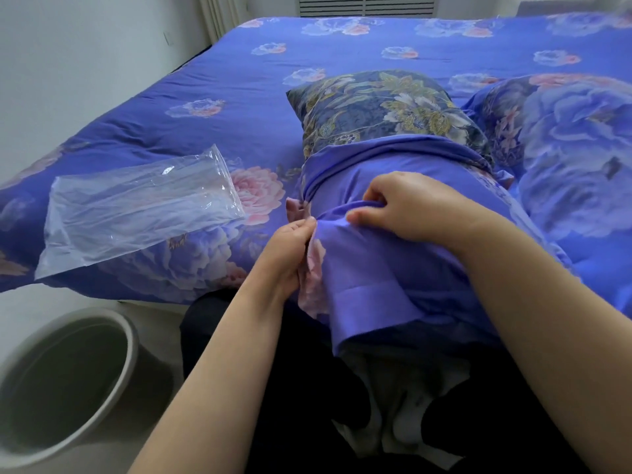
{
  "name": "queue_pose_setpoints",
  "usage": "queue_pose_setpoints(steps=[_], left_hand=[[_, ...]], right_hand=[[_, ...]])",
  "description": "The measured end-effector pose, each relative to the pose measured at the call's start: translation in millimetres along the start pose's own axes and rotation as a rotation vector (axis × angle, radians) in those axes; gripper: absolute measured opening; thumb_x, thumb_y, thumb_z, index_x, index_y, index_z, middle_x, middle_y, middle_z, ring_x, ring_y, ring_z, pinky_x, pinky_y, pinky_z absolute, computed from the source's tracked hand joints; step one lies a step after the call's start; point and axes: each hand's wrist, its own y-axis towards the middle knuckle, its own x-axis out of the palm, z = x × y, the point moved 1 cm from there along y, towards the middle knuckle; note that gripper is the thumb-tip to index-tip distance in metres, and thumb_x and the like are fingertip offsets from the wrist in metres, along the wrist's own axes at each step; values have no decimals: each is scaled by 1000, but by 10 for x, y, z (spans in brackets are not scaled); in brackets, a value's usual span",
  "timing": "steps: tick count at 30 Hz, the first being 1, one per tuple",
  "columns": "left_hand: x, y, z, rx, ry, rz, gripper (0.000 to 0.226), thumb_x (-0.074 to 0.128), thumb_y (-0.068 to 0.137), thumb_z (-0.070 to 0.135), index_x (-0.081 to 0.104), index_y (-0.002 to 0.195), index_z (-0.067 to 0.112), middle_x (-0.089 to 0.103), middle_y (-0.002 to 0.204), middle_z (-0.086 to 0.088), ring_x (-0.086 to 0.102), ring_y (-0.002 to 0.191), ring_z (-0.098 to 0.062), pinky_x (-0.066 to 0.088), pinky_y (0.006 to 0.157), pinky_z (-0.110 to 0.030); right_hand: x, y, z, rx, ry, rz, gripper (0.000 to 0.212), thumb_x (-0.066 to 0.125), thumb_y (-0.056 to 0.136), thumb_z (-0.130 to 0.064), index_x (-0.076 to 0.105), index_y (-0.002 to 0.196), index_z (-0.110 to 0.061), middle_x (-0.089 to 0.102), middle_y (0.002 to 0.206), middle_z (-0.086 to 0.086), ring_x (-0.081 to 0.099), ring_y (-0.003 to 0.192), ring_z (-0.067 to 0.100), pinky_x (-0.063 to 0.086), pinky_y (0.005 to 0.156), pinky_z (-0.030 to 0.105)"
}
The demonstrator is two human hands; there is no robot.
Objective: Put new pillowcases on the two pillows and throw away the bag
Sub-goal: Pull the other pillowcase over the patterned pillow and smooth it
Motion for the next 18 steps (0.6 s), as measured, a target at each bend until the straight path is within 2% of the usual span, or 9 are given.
queue_pose_setpoints(steps=[1, 3, 5, 7, 9, 11, 13, 15, 18], left_hand=[[36, -6, 9, -52, 49, -29, 28, 44, 99, 19, 56, 85, -2, 53, 50, -4, 51, 45, -13, 41, 52, -24], [77, -1, -7, -86, 112, -56, 26, 43, 99, 19, 59, 81, 10, 60, 49, 5, 57, 45, -6, 46, 55, -23], [110, 28, 1, -25, 73, -89, 31, 45, 99, 24, 64, 75, 18, 66, 68, 9, 61, 64, -5, 48, 67, -24], [89, 49, 6, 109, 136, -59, 41, 44, 98, 37, 58, 68, 14, 58, 84, 12, 54, 80, -2, 45, 76, -22], [83, -14, -6, 262, 243, -95, 37, 47, 96, 40, 49, 72, 12, 49, 66, 9, 47, 63, -1, 41, 62, -17], [87, -117, -4, 365, 252, -92, 16, 58, 92, 24, 53, 80, 15, 51, 58, 11, 46, 53, 0, 40, 55, -12], [70, -142, 7, 457, 334, 33, 14, 64, 88, 18, 56, 76, 16, 52, 55, 10, 46, 49, -4, 40, 52, -16], [43, -131, 54, 537, 472, 201, 22, 61, 89, 21, 53, 69, 18, 49, 51, 11, 43, 46, -8, 38, 51, -24], [26, -41, 106, 390, 361, 281, 22, 50, 94, 18, 49, 71, 19, 47, 56, 6, 42, 49, -10, 38, 52, -27]], right_hand=[[-2, -70, 6, 0, -49, -9, 36, 56, 85, -53, 62, 98, -19, 60, 99, 1, 55, 99, 26, 43, 76, 35], [31, -197, 12, -11, -148, 79, 28, 53, 91, -43, 56, 102, -18, 56, 102, 6, 53, 99, 30, 42, 75, 37], [70, -255, 6, -1, -145, 197, 18, 45, 96, -33, 49, 102, -17, 56, 94, 8, 50, 87, 33, 37, 66, 37], [64, -165, 77, 85, -66, 218, 15, 42, 98, -29, 48, 104, -17, 58, 94, 11, 49, 82, 34, 34, 64, 36], [34, 28, 234, 164, 44, 153, 17, 45, 97, -30, 52, 105, -17, 63, 108, 13, 54, 98, 35, 38, 72, 37], [15, 217, 357, 186, 125, 46, 20, 50, 96, -31, 58, 105, -15, 63, 114, 12, 55, 105, 31, 38, 77, 33], [47, 348, 370, 158, 116, -30, 23, 51, 95, -32, 61, 101, -12, 64, 111, 13, 56, 101, 30, 37, 74, 31], [82, 399, 297, 131, 79, -12, 24, 49, 96, -35, 59, 98, -13, 64, 110, 13, 56, 101, 31, 38, 75, 32], [67, 272, 166, 116, 43, 63, 34, 47, 94, -46, 58, 97, -14, 63, 110, 8, 56, 103, 30, 41, 77, 35]])
